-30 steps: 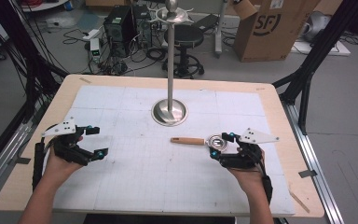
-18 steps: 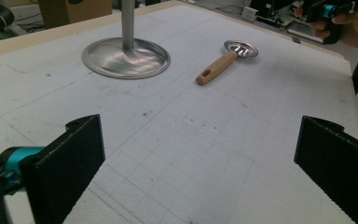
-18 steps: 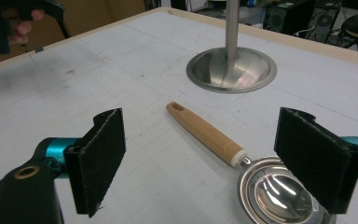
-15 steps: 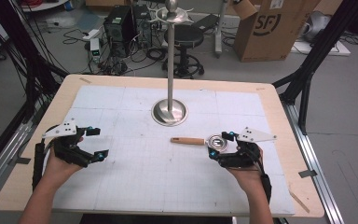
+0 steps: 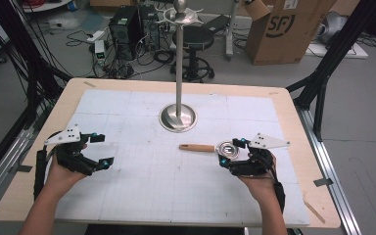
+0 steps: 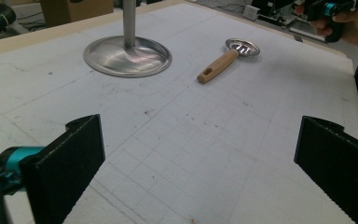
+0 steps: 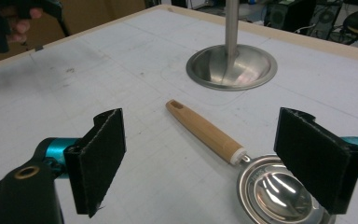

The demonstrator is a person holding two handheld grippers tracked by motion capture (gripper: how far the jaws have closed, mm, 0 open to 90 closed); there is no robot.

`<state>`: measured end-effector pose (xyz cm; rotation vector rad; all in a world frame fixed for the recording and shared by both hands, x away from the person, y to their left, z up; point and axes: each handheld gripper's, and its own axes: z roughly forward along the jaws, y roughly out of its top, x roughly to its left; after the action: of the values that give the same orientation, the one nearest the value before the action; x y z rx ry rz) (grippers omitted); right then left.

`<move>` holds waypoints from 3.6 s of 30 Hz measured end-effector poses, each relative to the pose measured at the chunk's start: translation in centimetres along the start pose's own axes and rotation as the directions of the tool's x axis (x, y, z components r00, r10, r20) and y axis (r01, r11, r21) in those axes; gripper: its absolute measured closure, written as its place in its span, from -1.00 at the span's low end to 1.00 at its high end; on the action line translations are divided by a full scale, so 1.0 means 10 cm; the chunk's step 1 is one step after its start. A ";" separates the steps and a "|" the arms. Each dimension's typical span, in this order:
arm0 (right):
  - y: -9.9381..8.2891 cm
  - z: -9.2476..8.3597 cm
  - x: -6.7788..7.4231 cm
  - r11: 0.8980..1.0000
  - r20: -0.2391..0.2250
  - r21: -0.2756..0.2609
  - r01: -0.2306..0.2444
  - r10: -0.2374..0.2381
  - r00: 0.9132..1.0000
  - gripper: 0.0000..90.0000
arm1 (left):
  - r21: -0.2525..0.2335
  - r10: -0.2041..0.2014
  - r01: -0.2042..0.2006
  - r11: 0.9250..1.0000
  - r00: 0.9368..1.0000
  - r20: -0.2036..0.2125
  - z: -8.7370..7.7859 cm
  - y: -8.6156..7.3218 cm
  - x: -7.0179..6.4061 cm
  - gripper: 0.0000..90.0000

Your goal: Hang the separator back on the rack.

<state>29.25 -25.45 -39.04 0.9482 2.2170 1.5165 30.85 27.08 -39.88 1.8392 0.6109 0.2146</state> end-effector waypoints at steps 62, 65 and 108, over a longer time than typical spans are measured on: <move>0.54 0.91 -0.20 0.798 -0.038 0.555 0.234 -0.257 0.966 -0.36 | -0.008 -0.005 0.005 1.000 1.000 -0.031 -0.08 -0.01 0.04 -0.95; 0.52 0.97 -0.22 0.781 -0.052 0.579 0.234 -0.252 0.966 -0.34 | -0.005 -0.009 0.009 1.000 0.999 -0.031 -0.07 -0.02 0.05 -0.95; 0.33 1.24 -0.29 0.636 -0.150 0.722 0.274 -0.243 0.958 0.42 | 0.008 -0.005 0.006 1.000 0.999 -0.039 -0.05 -0.03 0.05 -0.95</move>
<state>39.69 -17.77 -41.40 0.7156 2.8993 0.4597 30.96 27.85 -40.03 1.8448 0.6448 0.2451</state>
